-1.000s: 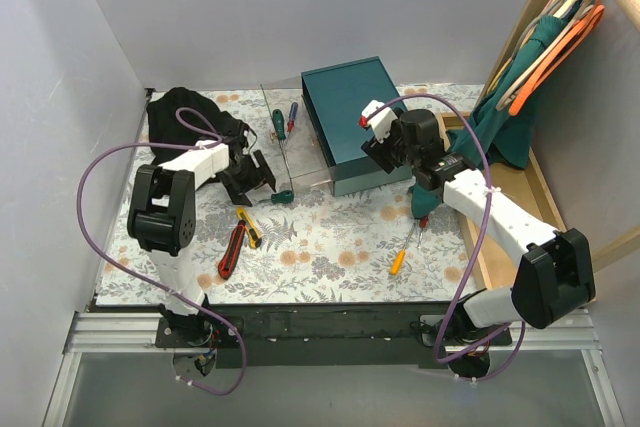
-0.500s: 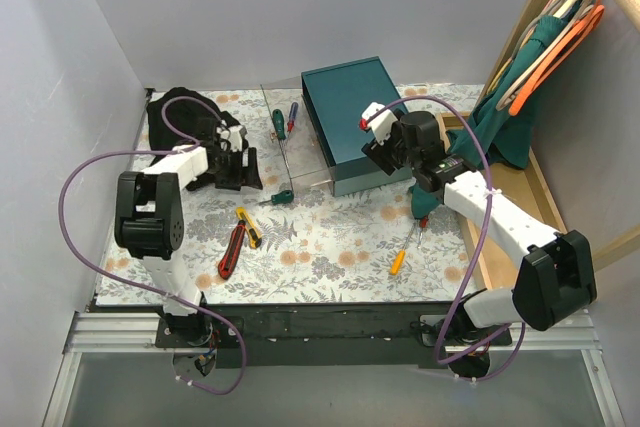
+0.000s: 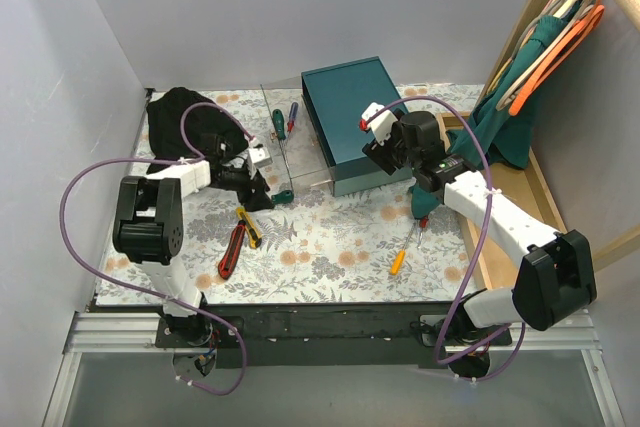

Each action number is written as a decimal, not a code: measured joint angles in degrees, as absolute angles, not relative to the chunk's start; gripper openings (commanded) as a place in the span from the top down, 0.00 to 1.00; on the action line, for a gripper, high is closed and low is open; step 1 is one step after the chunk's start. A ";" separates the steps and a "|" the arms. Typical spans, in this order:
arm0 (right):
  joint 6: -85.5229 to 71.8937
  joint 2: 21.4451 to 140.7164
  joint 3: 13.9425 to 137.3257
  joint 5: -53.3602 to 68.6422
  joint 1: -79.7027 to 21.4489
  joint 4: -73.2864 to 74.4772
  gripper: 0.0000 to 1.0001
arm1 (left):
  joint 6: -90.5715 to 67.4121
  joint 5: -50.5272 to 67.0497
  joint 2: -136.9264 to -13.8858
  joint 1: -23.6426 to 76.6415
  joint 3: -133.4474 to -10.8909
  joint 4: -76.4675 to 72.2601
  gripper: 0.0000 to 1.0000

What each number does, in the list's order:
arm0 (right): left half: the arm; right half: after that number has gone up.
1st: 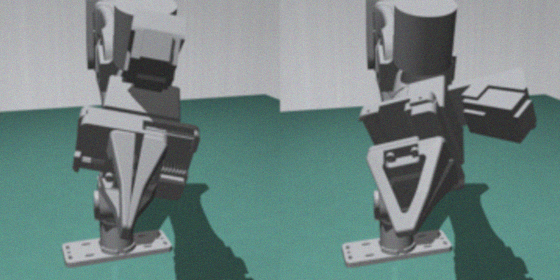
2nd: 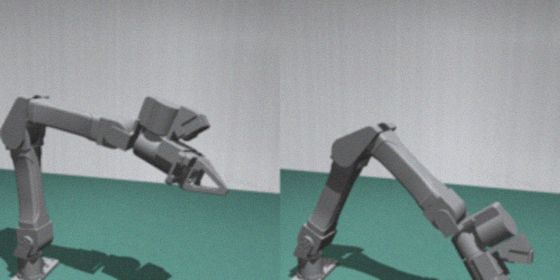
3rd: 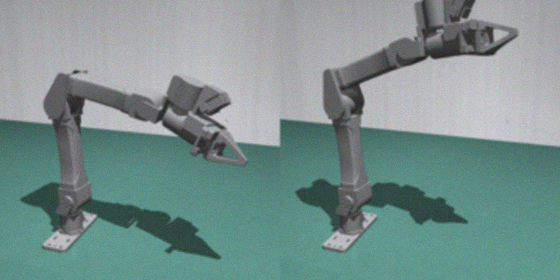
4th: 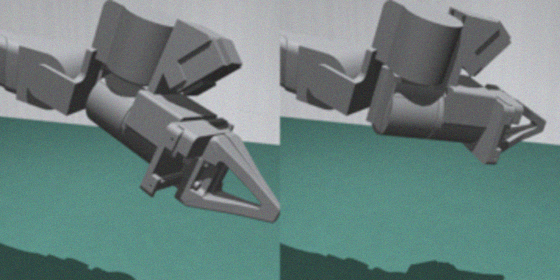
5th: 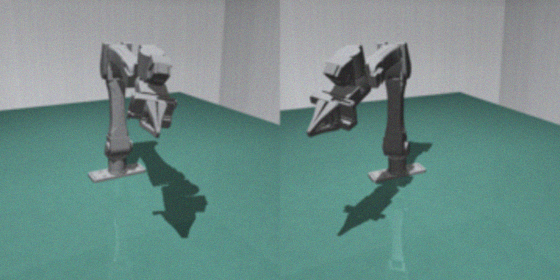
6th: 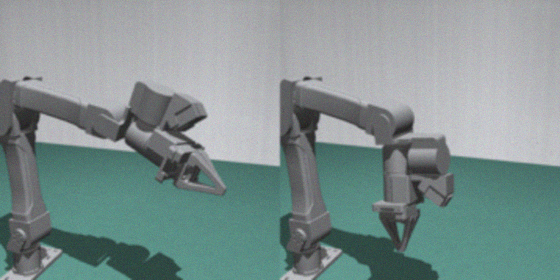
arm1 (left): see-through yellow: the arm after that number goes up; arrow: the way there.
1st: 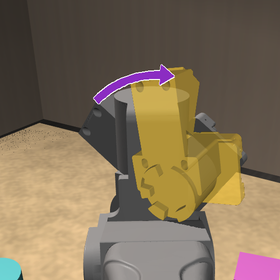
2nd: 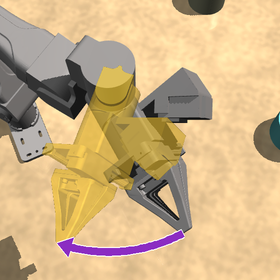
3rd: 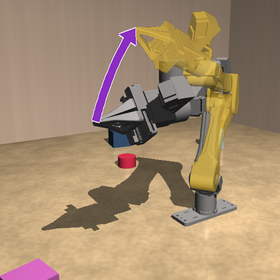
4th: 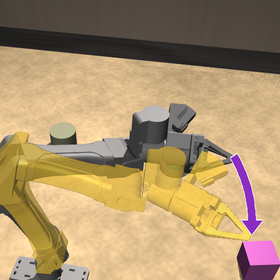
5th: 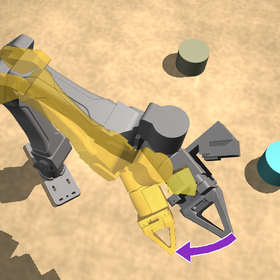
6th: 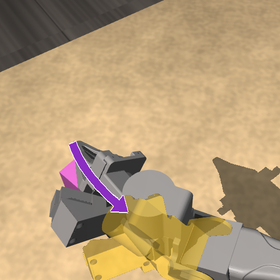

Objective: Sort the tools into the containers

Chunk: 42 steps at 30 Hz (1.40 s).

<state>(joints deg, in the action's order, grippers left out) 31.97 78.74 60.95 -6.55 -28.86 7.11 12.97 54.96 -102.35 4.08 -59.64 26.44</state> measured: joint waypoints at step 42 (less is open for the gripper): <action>31.99 79.24 60.95 -6.52 -28.84 7.38 0.22 | -11.00 37.56 -95.50 16.38 -47.40 2.13 0.45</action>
